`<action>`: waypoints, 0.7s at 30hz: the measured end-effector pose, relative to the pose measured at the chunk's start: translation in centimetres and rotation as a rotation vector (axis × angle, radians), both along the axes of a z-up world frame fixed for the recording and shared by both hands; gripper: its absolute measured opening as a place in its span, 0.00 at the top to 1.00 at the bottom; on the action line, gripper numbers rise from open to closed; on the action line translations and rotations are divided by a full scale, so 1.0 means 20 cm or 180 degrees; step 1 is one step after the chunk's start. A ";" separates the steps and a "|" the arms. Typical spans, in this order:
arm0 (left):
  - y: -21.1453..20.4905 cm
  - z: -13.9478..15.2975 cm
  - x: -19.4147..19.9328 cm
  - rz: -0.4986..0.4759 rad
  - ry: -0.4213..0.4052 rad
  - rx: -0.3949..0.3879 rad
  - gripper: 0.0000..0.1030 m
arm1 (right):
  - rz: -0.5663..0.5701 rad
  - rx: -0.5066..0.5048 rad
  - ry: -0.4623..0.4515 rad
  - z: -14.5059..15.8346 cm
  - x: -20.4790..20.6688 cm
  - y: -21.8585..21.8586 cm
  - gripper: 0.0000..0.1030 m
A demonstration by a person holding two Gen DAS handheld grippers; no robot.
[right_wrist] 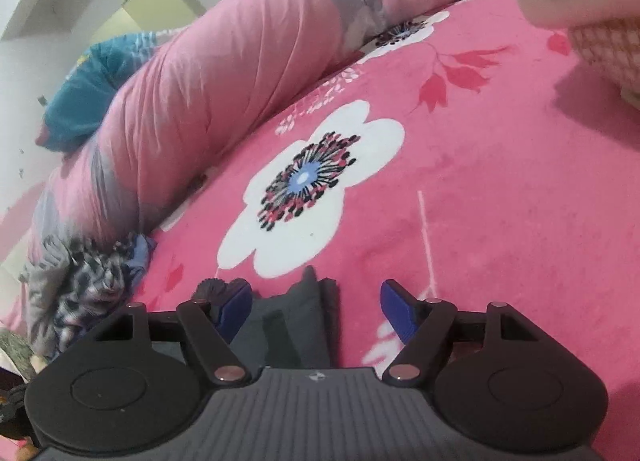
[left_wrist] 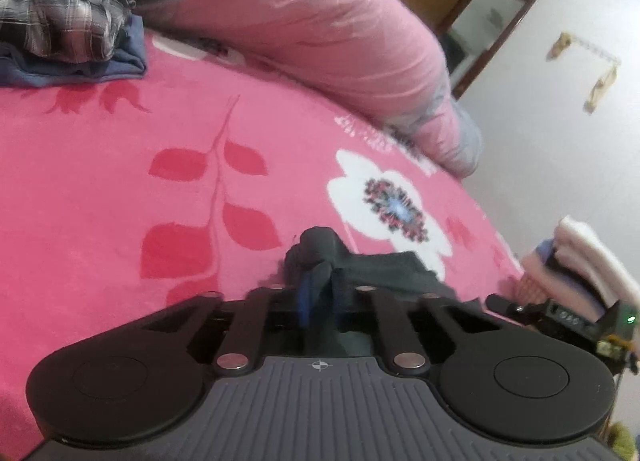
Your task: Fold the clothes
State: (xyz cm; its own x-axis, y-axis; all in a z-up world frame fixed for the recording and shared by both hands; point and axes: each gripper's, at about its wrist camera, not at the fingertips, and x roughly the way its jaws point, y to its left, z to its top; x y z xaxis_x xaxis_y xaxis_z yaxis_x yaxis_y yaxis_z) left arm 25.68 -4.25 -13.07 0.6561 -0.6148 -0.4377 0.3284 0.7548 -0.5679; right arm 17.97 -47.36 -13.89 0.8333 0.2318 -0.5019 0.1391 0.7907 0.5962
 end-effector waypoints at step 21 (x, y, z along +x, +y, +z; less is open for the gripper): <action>0.20 -0.05 -0.03 0.0300 0.0118 -0.0349 0.97 | 0.0441 -0.0385 -0.0462 0.24 0.11 0.18 0.97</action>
